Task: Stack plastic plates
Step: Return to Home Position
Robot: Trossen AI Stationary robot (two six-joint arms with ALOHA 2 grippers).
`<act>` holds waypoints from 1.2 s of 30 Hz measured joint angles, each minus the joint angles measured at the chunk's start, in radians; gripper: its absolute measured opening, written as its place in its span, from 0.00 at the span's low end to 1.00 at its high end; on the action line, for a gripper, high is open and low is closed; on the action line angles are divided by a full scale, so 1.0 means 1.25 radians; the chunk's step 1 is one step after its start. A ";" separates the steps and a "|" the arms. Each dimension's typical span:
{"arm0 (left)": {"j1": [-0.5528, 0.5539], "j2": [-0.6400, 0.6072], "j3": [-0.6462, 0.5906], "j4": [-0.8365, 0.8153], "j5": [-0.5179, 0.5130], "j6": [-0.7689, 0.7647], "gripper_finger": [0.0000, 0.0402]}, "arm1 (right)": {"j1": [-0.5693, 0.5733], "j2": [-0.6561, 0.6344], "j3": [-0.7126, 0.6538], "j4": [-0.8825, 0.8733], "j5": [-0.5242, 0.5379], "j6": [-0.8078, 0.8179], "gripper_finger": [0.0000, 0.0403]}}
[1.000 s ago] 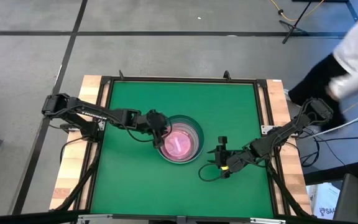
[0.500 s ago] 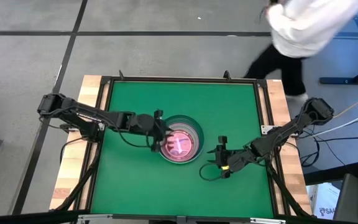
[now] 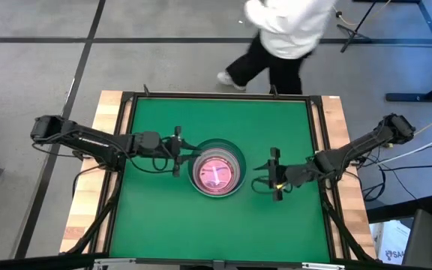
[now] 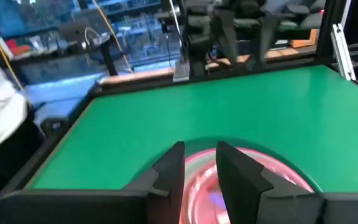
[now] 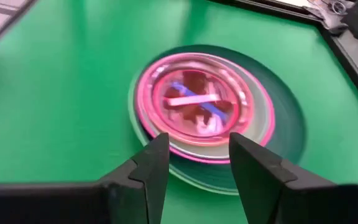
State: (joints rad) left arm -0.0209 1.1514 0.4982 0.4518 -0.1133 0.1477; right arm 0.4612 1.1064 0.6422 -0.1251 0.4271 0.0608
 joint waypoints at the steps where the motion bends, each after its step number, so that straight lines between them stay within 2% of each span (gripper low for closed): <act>1: 0.001 -0.020 -0.017 -0.004 -0.002 -0.009 0.21 | -0.013 -0.010 0.000 -0.011 -0.004 -0.004 0.40; 8: 0.000 -0.205 -0.130 0.000 -0.020 -0.046 0.21 | -0.092 -0.073 -0.014 -0.040 -0.030 -0.028 0.40; 15: 0.000 -0.377 -0.199 -0.015 -0.034 -0.048 0.21 | -0.124 -0.164 -0.115 0.022 -0.044 -0.031 0.40; 19: -0.010 -0.464 -0.214 -0.097 -0.035 -0.049 0.21 | -0.124 -0.243 -0.183 0.070 -0.044 -0.032 0.40; 25: -0.016 -0.551 -0.228 -0.160 -0.057 -0.067 0.21 | -0.124 -0.358 -0.275 0.163 -0.036 -0.044 0.40; 29: -0.016 -0.594 -0.244 -0.177 -0.019 -0.068 0.21 | -0.123 -0.424 -0.311 0.166 -0.035 -0.047 0.40; 36: -0.016 -0.687 -0.273 -0.215 -0.027 -0.069 0.21 | -0.123 -0.496 -0.359 0.193 -0.034 -0.049 0.40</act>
State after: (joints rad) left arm -0.0406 0.2924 0.1568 0.1834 -0.1474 0.0611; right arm 0.3069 0.4865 0.1933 0.1162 0.3843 -0.0002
